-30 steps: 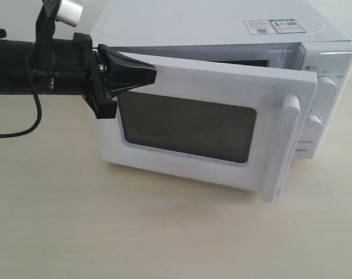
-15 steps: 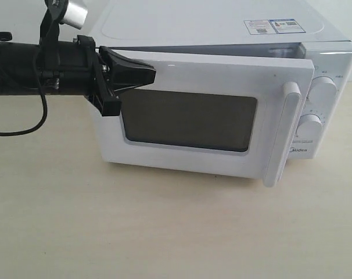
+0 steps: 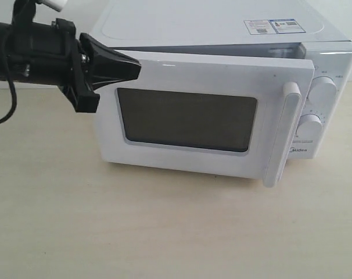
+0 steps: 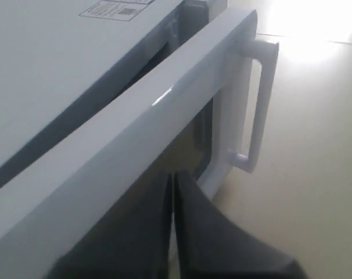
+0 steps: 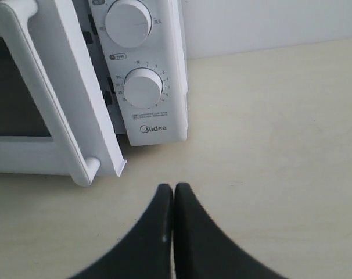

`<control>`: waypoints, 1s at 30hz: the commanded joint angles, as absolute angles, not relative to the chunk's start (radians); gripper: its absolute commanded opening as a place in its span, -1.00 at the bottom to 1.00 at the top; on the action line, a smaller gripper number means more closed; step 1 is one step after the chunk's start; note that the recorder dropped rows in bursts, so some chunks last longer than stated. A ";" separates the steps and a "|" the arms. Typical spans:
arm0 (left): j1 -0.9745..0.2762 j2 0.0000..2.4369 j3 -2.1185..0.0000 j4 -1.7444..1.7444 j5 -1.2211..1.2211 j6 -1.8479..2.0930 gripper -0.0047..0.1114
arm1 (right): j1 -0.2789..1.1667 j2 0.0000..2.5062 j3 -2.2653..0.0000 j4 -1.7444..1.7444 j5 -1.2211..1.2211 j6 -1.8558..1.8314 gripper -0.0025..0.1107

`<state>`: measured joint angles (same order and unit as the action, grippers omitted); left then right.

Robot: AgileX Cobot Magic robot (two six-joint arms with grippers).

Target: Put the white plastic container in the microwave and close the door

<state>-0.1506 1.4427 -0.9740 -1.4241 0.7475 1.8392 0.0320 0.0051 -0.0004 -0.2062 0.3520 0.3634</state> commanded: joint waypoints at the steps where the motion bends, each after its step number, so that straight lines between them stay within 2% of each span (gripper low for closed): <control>1: -0.149 1.332 -0.966 -1.296 0.793 1.534 -0.85 | 0.030 0.000 0.000 -0.216 0.346 0.358 -0.96; 9: -0.149 1.087 -0.926 -1.149 0.896 1.218 -0.85 | 0.030 0.000 0.000 -0.216 0.346 0.358 -0.96; 20: -0.149 0.629 -0.661 -1.146 0.834 1.064 -0.85 | 0.030 0.000 0.000 -0.301 0.112 0.324 -0.96; 24: -0.149 0.460 -0.575 -1.171 0.785 1.064 -0.85 | 0.030 0.000 0.000 -0.297 -0.189 0.354 -0.96; 30: -0.149 0.279 -0.528 -1.171 0.676 1.064 -0.85 | 0.030 0.000 -0.006 -0.276 -0.991 0.347 -0.96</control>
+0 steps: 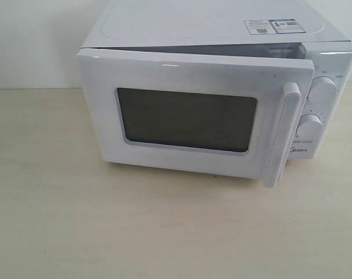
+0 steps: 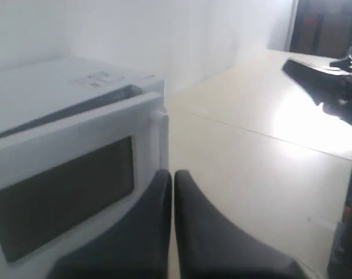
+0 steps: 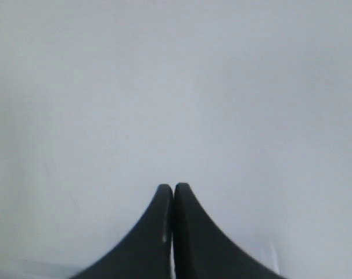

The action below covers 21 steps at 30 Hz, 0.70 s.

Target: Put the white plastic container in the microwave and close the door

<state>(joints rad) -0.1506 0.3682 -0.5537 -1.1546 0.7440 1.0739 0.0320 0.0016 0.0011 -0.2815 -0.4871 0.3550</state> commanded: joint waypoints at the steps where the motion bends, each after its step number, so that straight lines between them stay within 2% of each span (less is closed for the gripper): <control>1: -0.149 0.263 -0.528 -1.171 0.676 1.064 -0.85 | 0.030 0.000 -0.023 -0.270 -1.089 0.335 -0.96; 3: -0.149 0.242 -0.528 -1.171 0.678 1.064 -0.85 | 0.030 0.000 -0.087 -0.250 -1.179 0.322 -0.96; 5: -0.149 0.231 -0.528 -1.171 0.680 1.064 -0.85 | 0.030 0.000 -0.168 -0.244 -1.140 0.347 -0.96; 7: -0.149 0.231 -0.528 -1.171 0.680 1.064 -0.85 | 0.030 0.000 -0.275 -0.244 -1.000 0.414 -0.96; 10: -0.149 0.231 -0.528 -1.171 0.678 1.064 -0.85 | 0.030 0.005 -0.443 -0.317 -0.633 0.571 -0.96; 13: -0.149 0.231 -0.528 -1.171 0.677 1.064 -0.85 | 0.030 0.078 -0.597 -0.529 -0.291 0.823 -0.96; 15: -0.149 0.231 -0.528 -1.171 0.677 1.064 -0.85 | 0.030 0.131 -0.653 -0.676 -0.178 1.003 -0.96; 21: -0.149 0.231 -0.528 -1.171 0.679 1.064 -0.85 | 0.031 0.299 -0.672 -1.016 -0.148 1.349 -0.96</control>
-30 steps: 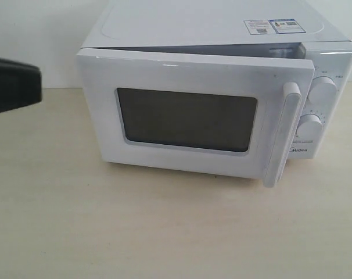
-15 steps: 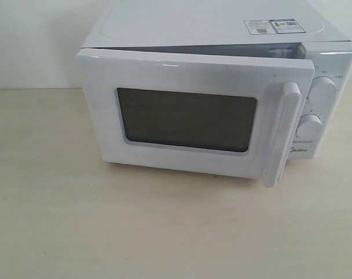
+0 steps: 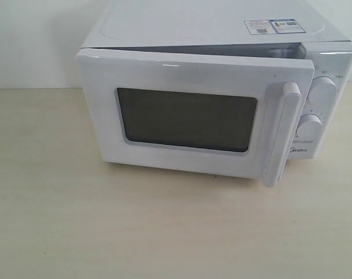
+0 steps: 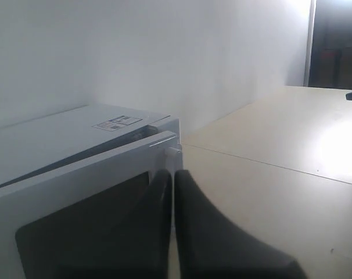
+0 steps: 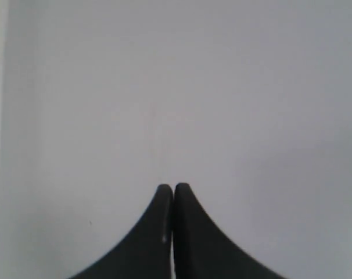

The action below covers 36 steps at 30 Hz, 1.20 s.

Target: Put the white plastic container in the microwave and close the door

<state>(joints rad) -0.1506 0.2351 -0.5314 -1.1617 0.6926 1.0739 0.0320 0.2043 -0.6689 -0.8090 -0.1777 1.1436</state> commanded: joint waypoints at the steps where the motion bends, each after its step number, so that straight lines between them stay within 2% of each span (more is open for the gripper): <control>1: -0.149 0.231 -0.528 -1.169 0.679 1.064 -0.85 | 0.031 0.339 -0.665 -1.090 -0.185 1.425 -0.96; 3: -0.149 0.231 -0.525 -1.169 0.679 1.064 -0.85 | 0.031 0.403 -0.656 -1.206 -0.275 1.562 -0.96; 8: -0.149 0.231 -0.492 -1.169 0.662 1.064 -0.85 | 0.031 0.604 -0.652 -1.464 -0.711 1.958 -0.96; 15: -0.149 0.231 -0.466 -1.172 0.652 1.064 -0.85 | 0.031 0.866 -0.652 -1.474 -1.210 2.038 -0.96; 19: -0.149 0.231 -0.466 -1.180 0.647 1.064 -0.85 | 0.031 0.952 -0.626 -1.429 -1.221 2.057 -0.96; 27: -0.149 0.231 -0.466 -1.180 0.647 1.064 -0.85 | 0.031 0.950 -0.512 -1.171 -1.180 1.968 -0.96; 31: -0.149 0.231 -0.466 -1.180 0.647 1.064 -0.85 | 0.031 0.950 -0.512 -1.118 -1.048 2.008 -0.96; 36: -0.149 0.231 -0.466 -1.180 0.647 1.064 -0.85 | 0.031 0.950 -0.512 -0.931 -0.733 2.070 -0.96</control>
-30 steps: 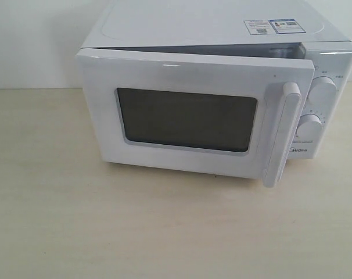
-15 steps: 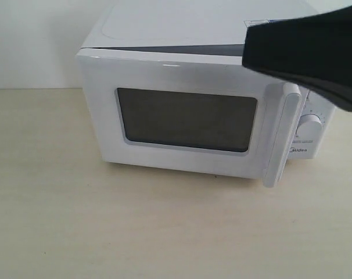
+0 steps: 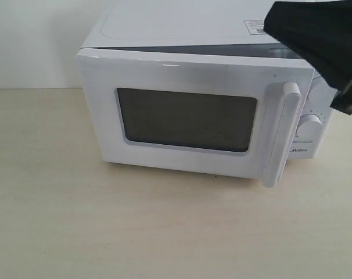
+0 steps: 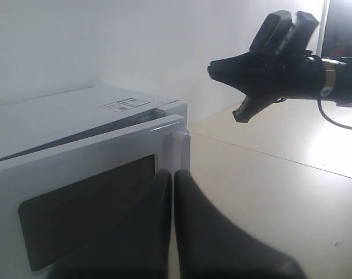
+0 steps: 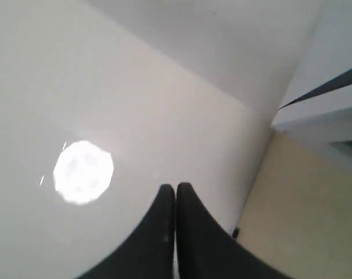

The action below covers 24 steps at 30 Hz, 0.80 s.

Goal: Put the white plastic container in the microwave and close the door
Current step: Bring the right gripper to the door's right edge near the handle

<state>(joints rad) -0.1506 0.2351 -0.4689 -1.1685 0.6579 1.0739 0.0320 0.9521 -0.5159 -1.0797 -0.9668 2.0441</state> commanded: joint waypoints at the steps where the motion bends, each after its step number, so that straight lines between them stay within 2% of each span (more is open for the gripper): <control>1: -0.149 0.231 -0.466 -1.180 0.647 1.064 -0.85 | 0.031 0.950 -0.512 -0.875 -0.645 2.039 -0.96; 4: -0.149 0.231 -0.466 -1.180 0.647 1.064 -0.85 | 0.029 0.950 -0.559 -0.765 -0.247 1.767 -0.96; 7: -0.149 0.231 -0.466 -1.180 0.647 1.064 -0.85 | 0.032 0.950 -0.611 -0.769 0.165 1.263 -0.96; 9: -0.149 0.231 -0.466 -1.180 0.647 1.064 -0.85 | 0.032 0.950 -0.611 -0.654 0.345 1.238 -0.96; 11: -0.149 0.231 -0.466 -1.180 0.639 1.064 -0.85 | 0.032 0.950 -0.611 -0.463 0.436 1.038 -0.96; 15: -0.149 0.231 -0.466 -1.180 0.626 1.064 -0.85 | 0.093 0.950 -0.611 0.063 0.500 0.536 -0.96; 21: -0.149 0.231 -0.466 -1.180 0.624 1.064 -0.85 | 0.492 0.937 -0.611 0.082 0.399 0.391 -0.96; 24: -0.149 0.231 -0.466 -1.180 0.624 1.064 -0.85 | 0.676 0.942 -0.604 0.060 0.265 0.335 -0.96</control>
